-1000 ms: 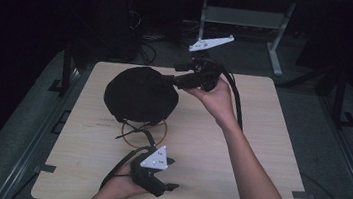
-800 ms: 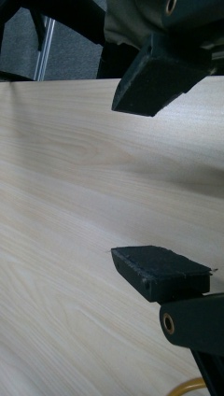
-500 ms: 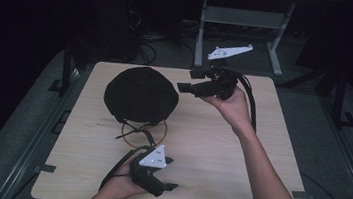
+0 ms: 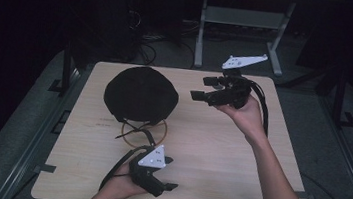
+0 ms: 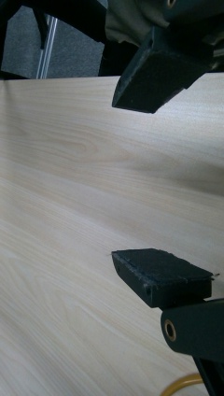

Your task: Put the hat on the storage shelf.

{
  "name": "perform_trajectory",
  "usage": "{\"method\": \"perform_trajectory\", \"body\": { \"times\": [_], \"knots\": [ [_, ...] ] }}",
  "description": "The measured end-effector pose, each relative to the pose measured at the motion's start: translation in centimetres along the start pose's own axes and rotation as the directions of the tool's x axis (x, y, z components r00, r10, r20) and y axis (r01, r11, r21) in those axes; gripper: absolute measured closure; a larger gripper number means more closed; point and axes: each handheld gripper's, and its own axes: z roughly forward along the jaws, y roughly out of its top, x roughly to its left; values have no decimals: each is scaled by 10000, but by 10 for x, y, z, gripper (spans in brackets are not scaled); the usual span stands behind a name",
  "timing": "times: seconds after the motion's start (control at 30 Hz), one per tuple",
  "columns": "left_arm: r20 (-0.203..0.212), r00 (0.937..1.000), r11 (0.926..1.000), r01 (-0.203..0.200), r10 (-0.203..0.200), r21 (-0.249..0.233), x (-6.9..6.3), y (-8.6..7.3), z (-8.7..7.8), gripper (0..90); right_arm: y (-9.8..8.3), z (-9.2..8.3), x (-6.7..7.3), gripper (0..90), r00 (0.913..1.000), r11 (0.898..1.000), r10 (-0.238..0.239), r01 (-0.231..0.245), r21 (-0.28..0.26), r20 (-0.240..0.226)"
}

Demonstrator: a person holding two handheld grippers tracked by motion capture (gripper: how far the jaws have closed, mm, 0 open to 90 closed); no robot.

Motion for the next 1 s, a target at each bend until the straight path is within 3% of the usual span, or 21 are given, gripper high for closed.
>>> {"method": "perform_trajectory", "body": {
  "times": [0.27,0.87,1.0],
  "knots": [
    [-278,9995,9999,-140,141,41,0,-2,0,218,-22,-9,-8,208,9994,9995,323,-323,58,100],
    [-454,9989,9999,152,-148,80,1,-3,1,180,-57,-29,-18,192,9968,9978,642,-650,152,485],
    [-493,9985,9997,247,-251,-92,2,-3,-2,175,-68,-35,-20,192,9956,9966,814,-819,102,459]
  ]
}}
